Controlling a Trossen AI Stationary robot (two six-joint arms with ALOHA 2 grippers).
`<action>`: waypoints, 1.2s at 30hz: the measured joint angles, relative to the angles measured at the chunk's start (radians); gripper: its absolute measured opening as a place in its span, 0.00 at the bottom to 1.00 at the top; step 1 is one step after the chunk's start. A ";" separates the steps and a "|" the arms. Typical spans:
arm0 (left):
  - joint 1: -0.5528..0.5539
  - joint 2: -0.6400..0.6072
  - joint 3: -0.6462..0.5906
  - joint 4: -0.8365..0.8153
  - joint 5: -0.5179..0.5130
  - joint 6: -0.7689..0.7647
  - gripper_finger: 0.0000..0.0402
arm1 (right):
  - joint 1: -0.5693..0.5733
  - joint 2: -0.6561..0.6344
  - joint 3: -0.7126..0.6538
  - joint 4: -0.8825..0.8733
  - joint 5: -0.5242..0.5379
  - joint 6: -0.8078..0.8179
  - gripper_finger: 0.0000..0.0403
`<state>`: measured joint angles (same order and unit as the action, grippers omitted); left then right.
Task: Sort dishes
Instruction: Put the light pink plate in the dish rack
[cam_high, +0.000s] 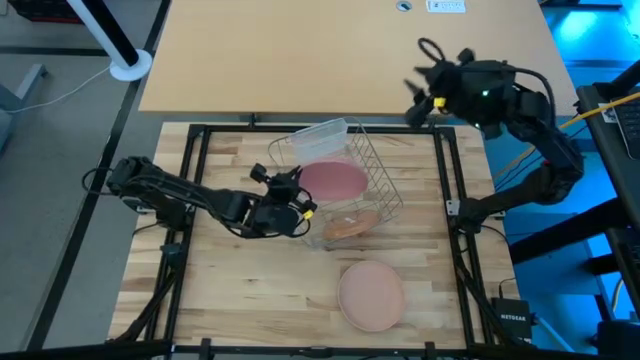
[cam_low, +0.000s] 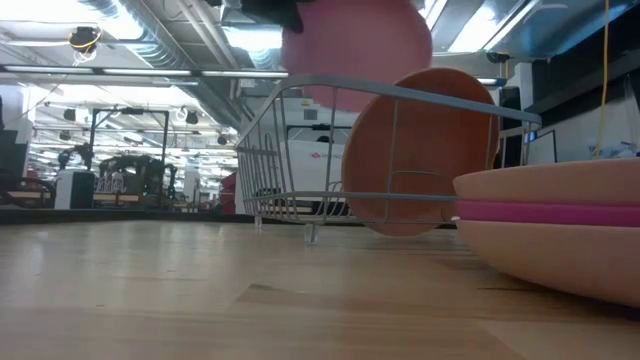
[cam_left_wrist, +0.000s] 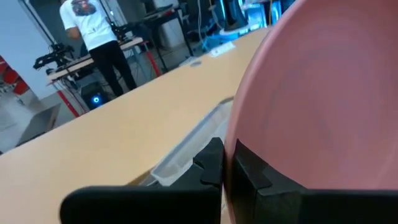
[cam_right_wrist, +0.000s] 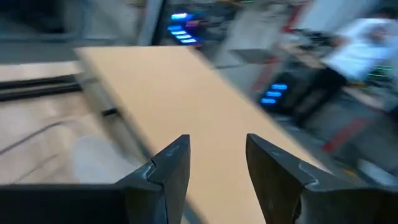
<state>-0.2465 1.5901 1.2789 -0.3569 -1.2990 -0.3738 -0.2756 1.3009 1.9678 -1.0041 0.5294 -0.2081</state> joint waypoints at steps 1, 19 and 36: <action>0.001 0.012 0.000 -0.014 0.007 -0.004 0.00 | 0.000 0.005 0.000 -0.020 -0.053 0.000 0.40; 0.026 0.093 -0.001 0.009 0.010 0.123 0.00 | 0.001 0.202 0.000 -0.378 -0.624 0.018 0.40; 0.027 0.093 -0.001 0.009 0.010 0.170 0.00 | 0.001 0.321 0.000 -0.460 -0.804 0.128 0.40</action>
<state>-0.2195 1.6829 1.2781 -0.3481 -1.2888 -0.2035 -0.2745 1.6221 1.9675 -1.4644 -0.2750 -0.0803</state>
